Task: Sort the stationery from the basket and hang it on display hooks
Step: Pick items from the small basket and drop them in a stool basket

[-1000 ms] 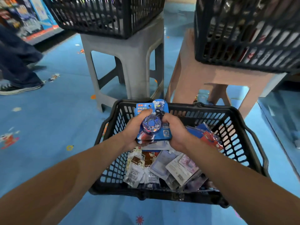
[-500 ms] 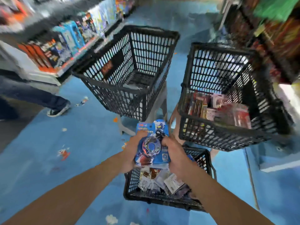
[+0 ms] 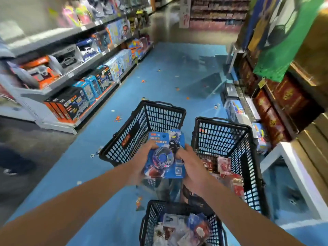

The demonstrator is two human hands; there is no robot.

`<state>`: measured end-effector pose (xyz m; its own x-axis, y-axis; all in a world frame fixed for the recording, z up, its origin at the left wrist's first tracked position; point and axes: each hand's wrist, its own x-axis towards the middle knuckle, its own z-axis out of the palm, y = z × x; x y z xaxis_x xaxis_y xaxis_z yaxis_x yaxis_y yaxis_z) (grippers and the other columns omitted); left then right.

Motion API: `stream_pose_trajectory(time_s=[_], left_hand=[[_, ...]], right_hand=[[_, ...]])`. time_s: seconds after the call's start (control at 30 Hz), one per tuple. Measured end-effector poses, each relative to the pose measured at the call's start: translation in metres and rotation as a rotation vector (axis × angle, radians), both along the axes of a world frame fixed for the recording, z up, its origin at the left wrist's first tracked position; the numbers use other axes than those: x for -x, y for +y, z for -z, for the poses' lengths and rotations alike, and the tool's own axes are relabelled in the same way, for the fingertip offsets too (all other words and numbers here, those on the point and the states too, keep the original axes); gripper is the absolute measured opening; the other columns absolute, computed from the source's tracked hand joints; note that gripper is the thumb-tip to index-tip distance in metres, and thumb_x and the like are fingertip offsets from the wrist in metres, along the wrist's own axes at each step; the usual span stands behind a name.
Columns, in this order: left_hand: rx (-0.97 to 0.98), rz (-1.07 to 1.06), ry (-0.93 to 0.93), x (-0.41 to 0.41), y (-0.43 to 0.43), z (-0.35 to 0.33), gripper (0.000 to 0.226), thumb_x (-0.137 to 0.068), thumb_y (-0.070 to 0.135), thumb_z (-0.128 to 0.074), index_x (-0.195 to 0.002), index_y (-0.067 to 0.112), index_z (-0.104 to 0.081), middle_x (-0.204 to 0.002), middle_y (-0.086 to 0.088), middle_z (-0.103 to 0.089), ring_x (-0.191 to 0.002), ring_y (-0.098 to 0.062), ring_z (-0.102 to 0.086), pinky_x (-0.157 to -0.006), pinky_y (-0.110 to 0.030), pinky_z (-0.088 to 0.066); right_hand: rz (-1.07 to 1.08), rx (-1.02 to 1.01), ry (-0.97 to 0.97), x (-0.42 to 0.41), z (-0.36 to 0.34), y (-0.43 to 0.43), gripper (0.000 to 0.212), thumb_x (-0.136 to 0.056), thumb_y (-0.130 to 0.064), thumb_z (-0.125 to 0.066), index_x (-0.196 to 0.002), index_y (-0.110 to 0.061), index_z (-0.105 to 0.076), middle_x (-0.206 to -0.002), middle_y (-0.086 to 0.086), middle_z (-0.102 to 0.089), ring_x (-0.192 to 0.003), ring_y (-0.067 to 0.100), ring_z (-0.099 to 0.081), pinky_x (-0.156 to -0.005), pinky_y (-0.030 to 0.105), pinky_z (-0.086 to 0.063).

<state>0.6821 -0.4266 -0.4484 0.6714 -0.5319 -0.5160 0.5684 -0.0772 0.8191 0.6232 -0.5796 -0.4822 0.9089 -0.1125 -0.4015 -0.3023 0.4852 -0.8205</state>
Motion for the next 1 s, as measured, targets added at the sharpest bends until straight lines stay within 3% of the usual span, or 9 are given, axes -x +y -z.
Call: stream_pose_trajectory(time_s=[0.2, 0.3, 0.4, 0.5, 0.6, 0.67, 0.77, 0.87, 1.0], left_hand=[[-0.074, -0.006, -0.039, -0.122, -0.014, 0.001, 0.030, -0.106, 0.026, -0.042, -0.097, 0.008, -0.065, -0.079, -0.011, -0.074, -0.057, -0.020, -0.070, -0.050, -0.025, -0.057], [-0.124, -0.013, -0.006, -0.193, -0.017, 0.037, 0.030, -0.106, 0.019, -0.043, -0.087, 0.005, -0.062, -0.067, -0.009, -0.071, -0.053, -0.019, -0.067, -0.050, -0.026, -0.055], [-0.193, -0.045, 0.027, -0.265, -0.028, 0.097, 0.032, -0.103, 0.025, -0.047, -0.094, 0.003, -0.068, -0.088, -0.017, -0.072, -0.066, -0.026, -0.065, -0.059, -0.031, -0.055], [-0.255, -0.120, 0.085, -0.323, -0.036, 0.164, 0.036, -0.102, 0.025, -0.044, -0.087, 0.001, -0.066, -0.088, -0.018, -0.071, -0.061, -0.027, -0.063, -0.053, -0.033, -0.052], [-0.330, -0.155, 0.130, -0.357, -0.046, 0.211, 0.036, -0.103, 0.011, -0.042, -0.068, 0.006, -0.049, -0.053, -0.004, -0.058, -0.039, -0.014, -0.051, -0.048, -0.027, -0.045], [-0.393, -0.149, 0.140, -0.371, -0.053, 0.235, 0.042, -0.102, 0.004, -0.039, -0.061, 0.014, -0.038, -0.035, 0.007, -0.043, -0.027, -0.007, -0.037, -0.043, -0.023, -0.034], [-0.495, -0.141, 0.108, -0.386, -0.056, 0.275, 0.028, -0.102, 0.010, -0.040, -0.078, 0.011, -0.055, -0.065, -0.007, -0.064, -0.048, -0.014, -0.053, -0.044, -0.019, -0.036], [-0.598, -0.150, 0.060, -0.396, -0.062, 0.302, 0.024, -0.105, 0.012, -0.040, -0.099, 0.004, -0.062, -0.082, -0.010, -0.063, -0.063, -0.018, -0.052, -0.049, -0.024, -0.036], [-0.732, -0.137, 0.044, -0.407, -0.069, 0.324, 0.040, -0.108, 0.028, -0.038, -0.135, 0.001, -0.052, -0.128, -0.020, -0.063, -0.100, -0.033, -0.060, -0.081, -0.035, -0.044]], right_hand=[[0.065, 0.056, 0.026, -0.120, 0.005, -0.016, 0.040, -0.092, 0.003, -0.052, -0.130, -0.006, -0.055, -0.121, 0.023, -0.070, -0.099, 0.042, -0.071, -0.092, 0.062, -0.056], [0.070, 0.097, 0.089, -0.188, 0.038, -0.020, 0.036, -0.089, 0.009, -0.053, -0.119, -0.008, -0.060, -0.110, 0.017, -0.073, -0.086, 0.033, -0.071, -0.074, 0.046, -0.060], [0.113, 0.100, 0.191, -0.256, 0.089, -0.020, 0.039, -0.088, 0.009, -0.054, -0.123, -0.006, -0.059, -0.117, 0.022, -0.071, -0.088, 0.035, -0.071, -0.069, 0.042, -0.060], [0.171, 0.097, 0.304, -0.312, 0.144, -0.014, 0.039, -0.088, 0.010, -0.054, -0.122, -0.008, -0.060, -0.116, 0.023, -0.071, -0.090, 0.037, -0.071, -0.079, 0.050, -0.060], [0.247, 0.125, 0.447, -0.348, 0.195, -0.010, 0.043, -0.082, 0.006, -0.053, -0.120, -0.012, -0.061, -0.117, 0.024, -0.069, -0.099, 0.042, -0.070, -0.087, 0.066, -0.056], [0.283, 0.105, 0.489, -0.362, 0.225, -0.009, 0.037, -0.083, 0.008, -0.048, -0.111, -0.012, -0.063, -0.110, 0.026, -0.069, -0.094, 0.041, -0.070, -0.084, 0.063, -0.058], [0.283, 0.103, 0.551, -0.376, 0.258, -0.005, 0.028, -0.075, 0.001, -0.055, -0.099, -0.008, -0.067, -0.103, 0.027, -0.072, -0.090, 0.045, -0.072, -0.079, 0.060, -0.060], [0.286, 0.083, 0.569, -0.386, 0.290, -0.003, 0.054, -0.059, -0.007, -0.057, -0.112, 0.000, -0.068, -0.107, 0.028, -0.072, -0.092, 0.046, -0.072, -0.083, 0.066, -0.057], [0.288, -0.002, 0.507, -0.394, 0.314, 0.002, 0.030, -0.079, 0.001, -0.060, -0.106, -0.008, -0.071, -0.098, 0.018, -0.077, -0.081, 0.032, -0.075, -0.078, 0.048, -0.061]])
